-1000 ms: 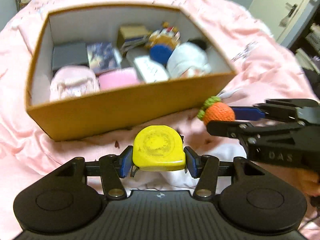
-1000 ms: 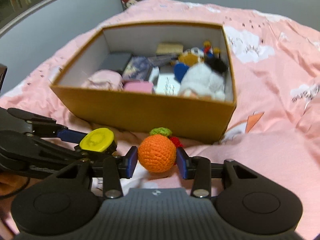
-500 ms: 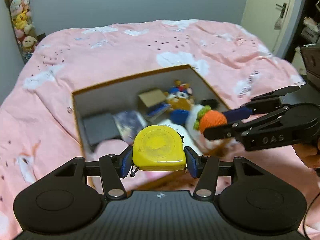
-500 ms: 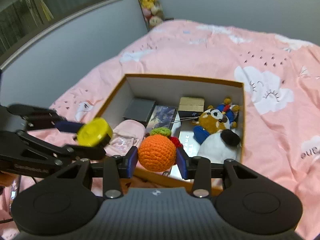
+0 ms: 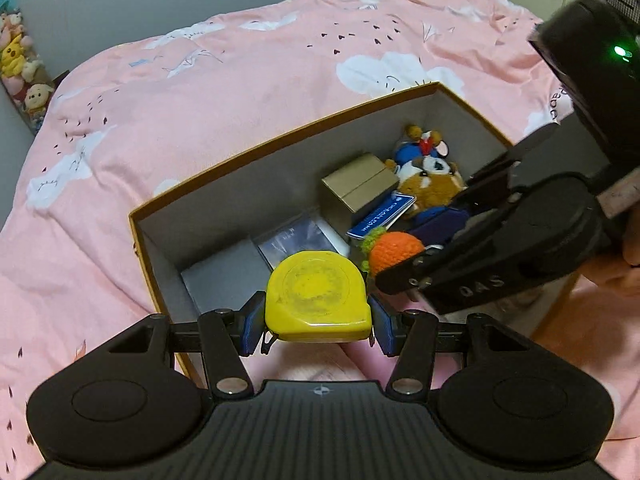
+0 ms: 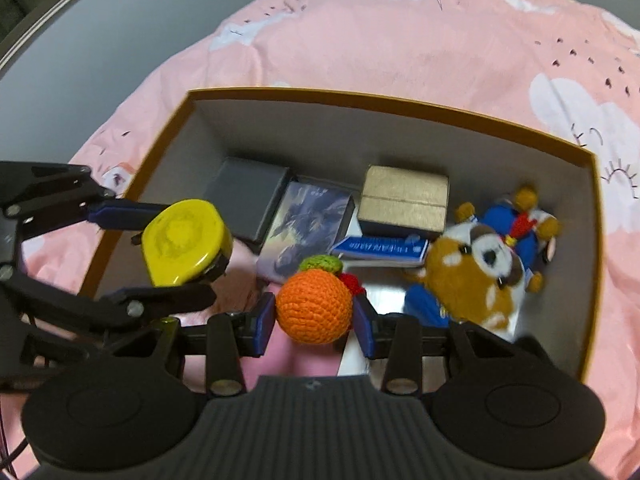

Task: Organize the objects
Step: 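Carry the tape measure over the shoebox with the left tool while the right tool carries the crocheted orange, then lower the tape measure into the shoebox with the left tool while the right tool lowers the orange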

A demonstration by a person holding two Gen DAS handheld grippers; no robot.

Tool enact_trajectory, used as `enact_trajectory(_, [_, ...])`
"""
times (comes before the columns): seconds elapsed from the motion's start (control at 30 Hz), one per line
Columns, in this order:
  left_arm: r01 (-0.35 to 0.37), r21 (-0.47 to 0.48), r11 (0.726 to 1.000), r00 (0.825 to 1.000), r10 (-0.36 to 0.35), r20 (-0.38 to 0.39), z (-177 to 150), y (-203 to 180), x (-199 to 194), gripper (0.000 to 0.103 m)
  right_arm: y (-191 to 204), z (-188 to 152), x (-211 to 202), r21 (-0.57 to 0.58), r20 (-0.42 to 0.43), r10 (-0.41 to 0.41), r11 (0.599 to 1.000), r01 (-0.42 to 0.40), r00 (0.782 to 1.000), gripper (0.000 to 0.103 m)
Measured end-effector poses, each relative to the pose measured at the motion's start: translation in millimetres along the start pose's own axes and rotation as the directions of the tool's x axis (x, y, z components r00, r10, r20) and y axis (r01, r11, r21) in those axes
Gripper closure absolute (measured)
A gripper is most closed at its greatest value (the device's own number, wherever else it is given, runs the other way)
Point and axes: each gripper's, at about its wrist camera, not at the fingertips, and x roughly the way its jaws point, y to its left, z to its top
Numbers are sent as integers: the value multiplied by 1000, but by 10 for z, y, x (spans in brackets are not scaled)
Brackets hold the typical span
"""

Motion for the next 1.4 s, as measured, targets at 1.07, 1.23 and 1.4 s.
enact_trajectory(1.07, [3, 87, 996, 999, 1, -51, 277, 71, 292, 41, -11, 169, 70, -45, 39, -15, 999, 17, 999, 82])
enact_trajectory(1.23, [20, 98, 995, 998, -14, -59, 472, 75, 458, 41, -17, 148, -121, -61, 60, -103, 992, 107, 993, 81])
enact_trajectory(1.4, [23, 182, 983, 992, 0, -125, 571, 41, 683, 41, -39, 112, -170, -60, 66, -100, 993, 104, 993, 81])
